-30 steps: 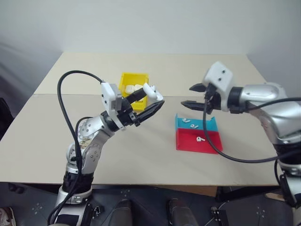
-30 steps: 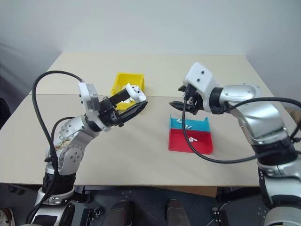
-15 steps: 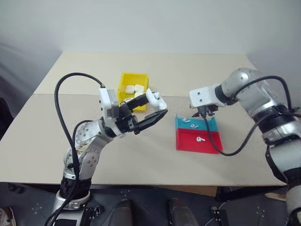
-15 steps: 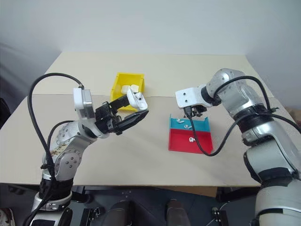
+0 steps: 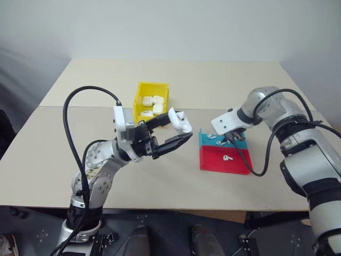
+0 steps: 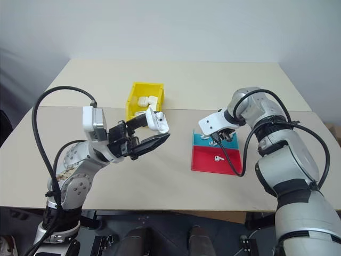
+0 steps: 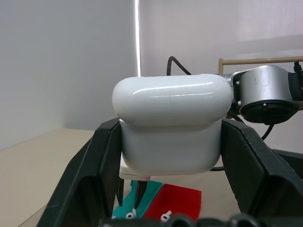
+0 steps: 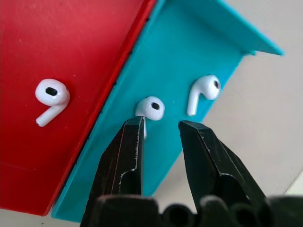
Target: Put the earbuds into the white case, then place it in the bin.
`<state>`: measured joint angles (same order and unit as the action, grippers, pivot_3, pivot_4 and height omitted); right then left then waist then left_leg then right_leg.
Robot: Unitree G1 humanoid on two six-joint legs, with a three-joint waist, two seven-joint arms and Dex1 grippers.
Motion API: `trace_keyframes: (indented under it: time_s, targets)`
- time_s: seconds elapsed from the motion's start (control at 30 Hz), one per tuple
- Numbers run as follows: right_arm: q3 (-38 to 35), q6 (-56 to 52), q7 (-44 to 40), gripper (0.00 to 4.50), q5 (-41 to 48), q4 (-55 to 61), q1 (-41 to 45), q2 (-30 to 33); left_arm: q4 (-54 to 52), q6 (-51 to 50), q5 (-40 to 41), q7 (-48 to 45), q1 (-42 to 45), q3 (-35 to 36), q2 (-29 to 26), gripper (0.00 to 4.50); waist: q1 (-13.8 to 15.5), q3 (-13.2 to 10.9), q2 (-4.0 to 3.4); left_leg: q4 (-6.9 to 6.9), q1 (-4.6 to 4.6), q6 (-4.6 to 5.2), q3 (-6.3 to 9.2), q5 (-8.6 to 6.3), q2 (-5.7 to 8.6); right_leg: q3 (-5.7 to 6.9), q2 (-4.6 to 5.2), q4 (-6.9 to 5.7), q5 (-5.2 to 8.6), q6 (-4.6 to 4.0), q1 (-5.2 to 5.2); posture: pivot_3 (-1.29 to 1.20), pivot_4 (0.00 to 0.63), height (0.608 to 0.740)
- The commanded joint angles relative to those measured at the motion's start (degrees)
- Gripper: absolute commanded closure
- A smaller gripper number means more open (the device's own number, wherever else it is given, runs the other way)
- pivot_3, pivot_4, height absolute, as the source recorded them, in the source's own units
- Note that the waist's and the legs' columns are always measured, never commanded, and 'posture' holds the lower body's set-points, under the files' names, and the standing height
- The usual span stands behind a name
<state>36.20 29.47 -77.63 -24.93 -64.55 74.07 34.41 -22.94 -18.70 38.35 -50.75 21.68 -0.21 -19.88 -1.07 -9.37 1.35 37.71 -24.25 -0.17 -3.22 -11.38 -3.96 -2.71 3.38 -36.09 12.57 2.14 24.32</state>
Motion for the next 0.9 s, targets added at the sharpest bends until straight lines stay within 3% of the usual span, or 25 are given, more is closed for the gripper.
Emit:
trace_keyframes:
  time_s: [0.03,0.67,0.8,0.9]
  targets:
    - [-0.7,2.25,0.8,2.97,-1.57,-1.74,1.84,-0.56,-2.55,0.95,1.18,-0.35,0.03,0.39,-0.47,1.7,-0.01,0.0,0.0,0.0,0.0,0.0,0.0,0.0,0.0,0.0,0.0,-0.01,0.0,0.0,0.0,0.0,0.15,0.74]
    - [-1.42,3.31,4.86,2.97,-6.17,-5.82,0.58,-3.45,-3.67,1.25,1.21,0.18,-0.92,0.94,-1.42,1.7,-0.08,0.0,-0.02,0.0,0.07,-0.01,0.0,0.0,0.0,0.0,0.0,-0.04,0.0,-0.01,-0.05,0.0,0.15,0.74]
    - [-1.4,3.26,5.37,3.82,-6.97,-5.85,0.42,-3.49,-3.64,1.22,1.18,0.14,-0.8,0.86,-1.54,1.7,-0.16,0.0,-0.02,0.01,0.12,-0.01,0.01,0.0,0.0,0.0,-0.01,-0.07,-0.01,-0.01,-0.1,0.0,0.15,0.74]
    - [-2.28,2.86,5.14,3.85,-6.14,-5.49,0.19,-3.4,-3.18,1.18,1.45,-0.42,-0.26,0.82,-1.64,1.7,-0.16,0.0,-0.02,0.02,0.12,-0.01,0.01,0.01,0.0,0.0,-0.01,-0.1,-0.01,-0.02,-0.1,0.0,0.15,0.74]
